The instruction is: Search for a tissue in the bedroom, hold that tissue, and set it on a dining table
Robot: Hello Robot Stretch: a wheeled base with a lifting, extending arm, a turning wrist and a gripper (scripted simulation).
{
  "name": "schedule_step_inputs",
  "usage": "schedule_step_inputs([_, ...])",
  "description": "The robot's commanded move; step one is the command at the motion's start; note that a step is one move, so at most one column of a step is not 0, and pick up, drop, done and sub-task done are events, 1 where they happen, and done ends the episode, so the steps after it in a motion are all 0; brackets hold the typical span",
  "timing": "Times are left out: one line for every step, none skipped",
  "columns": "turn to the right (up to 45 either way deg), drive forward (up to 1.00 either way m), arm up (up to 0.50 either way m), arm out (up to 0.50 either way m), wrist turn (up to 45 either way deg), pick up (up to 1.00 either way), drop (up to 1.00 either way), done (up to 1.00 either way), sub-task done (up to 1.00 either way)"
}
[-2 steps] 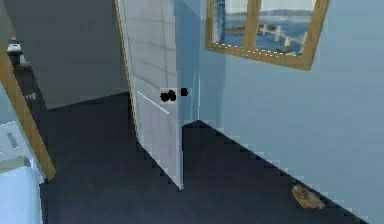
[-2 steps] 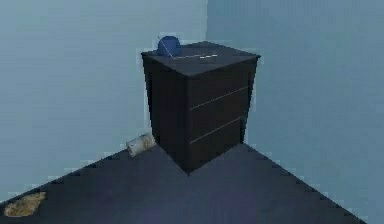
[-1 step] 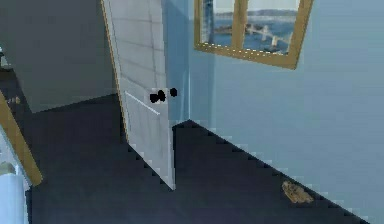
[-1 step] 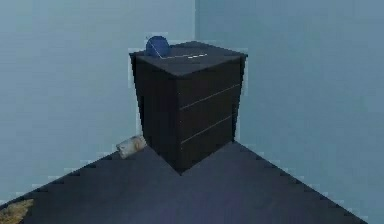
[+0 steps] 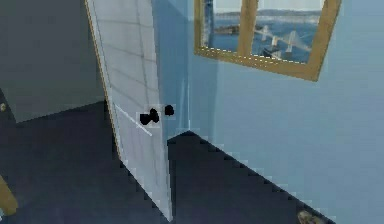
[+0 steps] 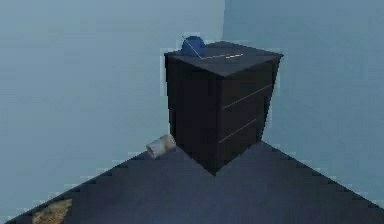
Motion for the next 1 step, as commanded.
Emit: schedule_step_inputs([-39.0, 0.0, 0.0, 0.0, 0.0, 0.0, 0.0, 0.0, 0.0])
